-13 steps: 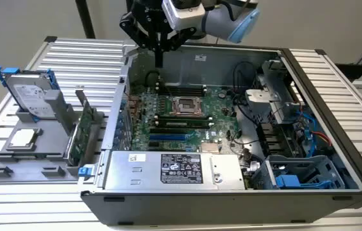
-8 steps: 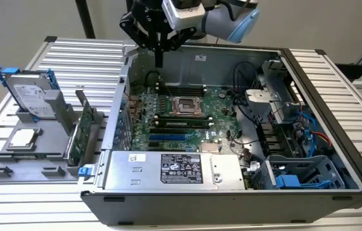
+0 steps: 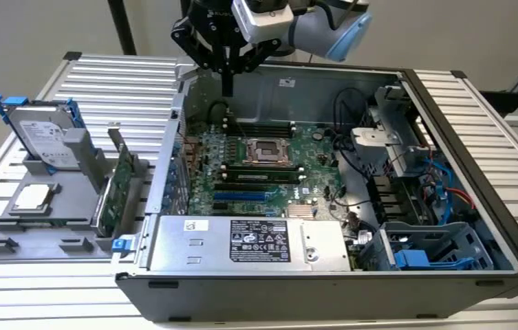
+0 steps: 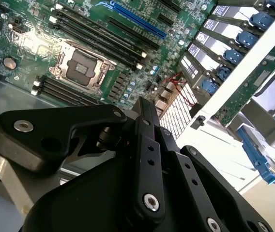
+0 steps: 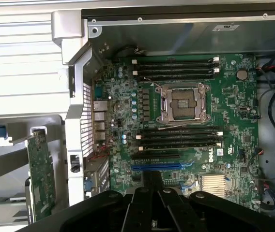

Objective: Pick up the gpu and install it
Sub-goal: 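Reach for the gpu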

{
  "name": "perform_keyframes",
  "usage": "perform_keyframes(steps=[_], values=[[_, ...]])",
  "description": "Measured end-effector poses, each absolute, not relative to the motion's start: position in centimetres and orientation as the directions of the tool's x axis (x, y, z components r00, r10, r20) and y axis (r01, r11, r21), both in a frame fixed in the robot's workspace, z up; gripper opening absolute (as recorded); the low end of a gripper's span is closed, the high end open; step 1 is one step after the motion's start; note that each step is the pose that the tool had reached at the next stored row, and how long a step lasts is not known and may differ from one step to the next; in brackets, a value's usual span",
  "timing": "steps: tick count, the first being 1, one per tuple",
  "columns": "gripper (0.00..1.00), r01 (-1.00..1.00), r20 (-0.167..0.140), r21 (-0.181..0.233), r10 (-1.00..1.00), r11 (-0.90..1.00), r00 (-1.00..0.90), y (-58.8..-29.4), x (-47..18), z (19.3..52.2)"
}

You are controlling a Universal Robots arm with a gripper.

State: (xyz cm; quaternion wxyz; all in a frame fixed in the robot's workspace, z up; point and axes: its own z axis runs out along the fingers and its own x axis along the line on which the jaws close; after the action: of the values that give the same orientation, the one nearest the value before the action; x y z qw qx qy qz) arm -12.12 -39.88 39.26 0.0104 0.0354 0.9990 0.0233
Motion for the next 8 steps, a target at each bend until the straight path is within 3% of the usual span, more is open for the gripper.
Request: perform_keyframes(steps=[8], values=[[0.0, 0.071, -0.019, 0.047, 0.072, 0.996, -0.997, -39.87, -12.4, 39.26]])
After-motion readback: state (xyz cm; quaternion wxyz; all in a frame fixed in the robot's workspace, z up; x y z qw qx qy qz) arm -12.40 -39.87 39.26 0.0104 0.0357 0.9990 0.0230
